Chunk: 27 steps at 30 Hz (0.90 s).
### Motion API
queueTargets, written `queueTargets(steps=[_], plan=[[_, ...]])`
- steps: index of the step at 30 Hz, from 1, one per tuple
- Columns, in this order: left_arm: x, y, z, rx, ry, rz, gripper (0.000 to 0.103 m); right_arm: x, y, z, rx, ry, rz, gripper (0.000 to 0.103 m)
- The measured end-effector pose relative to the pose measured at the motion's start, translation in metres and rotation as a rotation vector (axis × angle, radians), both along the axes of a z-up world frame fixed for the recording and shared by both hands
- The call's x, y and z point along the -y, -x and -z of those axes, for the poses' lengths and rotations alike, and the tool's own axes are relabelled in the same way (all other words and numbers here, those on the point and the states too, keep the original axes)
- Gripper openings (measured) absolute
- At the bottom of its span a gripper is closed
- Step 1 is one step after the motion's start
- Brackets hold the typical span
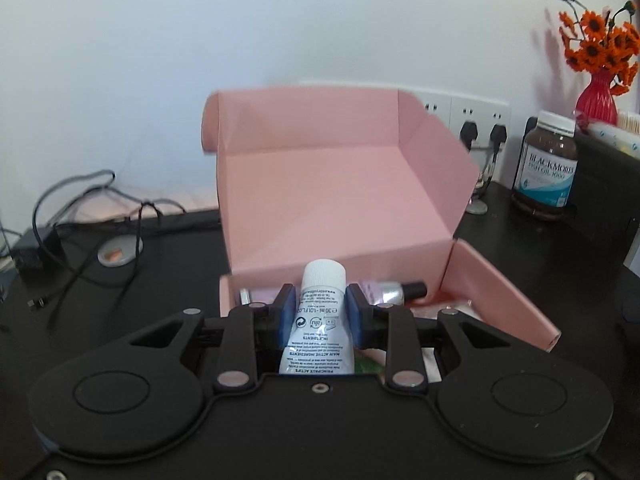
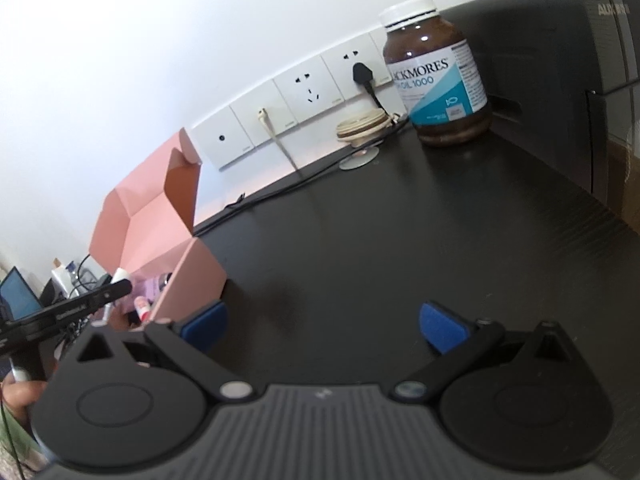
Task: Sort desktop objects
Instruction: 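Lower the white tube into the pink box and open the left gripper, then raise the left gripper away from the pink box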
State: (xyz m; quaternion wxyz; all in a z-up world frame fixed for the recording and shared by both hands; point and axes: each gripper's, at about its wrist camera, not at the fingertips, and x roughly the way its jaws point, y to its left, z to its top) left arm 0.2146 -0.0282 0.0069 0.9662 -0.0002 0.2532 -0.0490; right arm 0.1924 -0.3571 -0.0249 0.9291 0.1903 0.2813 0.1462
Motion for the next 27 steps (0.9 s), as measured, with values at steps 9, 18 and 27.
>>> queueTargets(steps=[9,18,27], plan=[[0.012,0.005,0.01,-0.026,-0.077,0.041,0.029,-0.012,0.002,0.0,0.013,0.068,-0.02,0.102],[0.005,0.012,0.002,0.016,-0.023,0.072,0.065,-0.009,-0.003,0.001,-0.013,0.051,-0.018,0.102],[-0.009,0.048,-0.019,0.288,-0.084,0.105,0.103,-0.014,-0.005,0.001,-0.018,0.095,-0.001,0.102]])
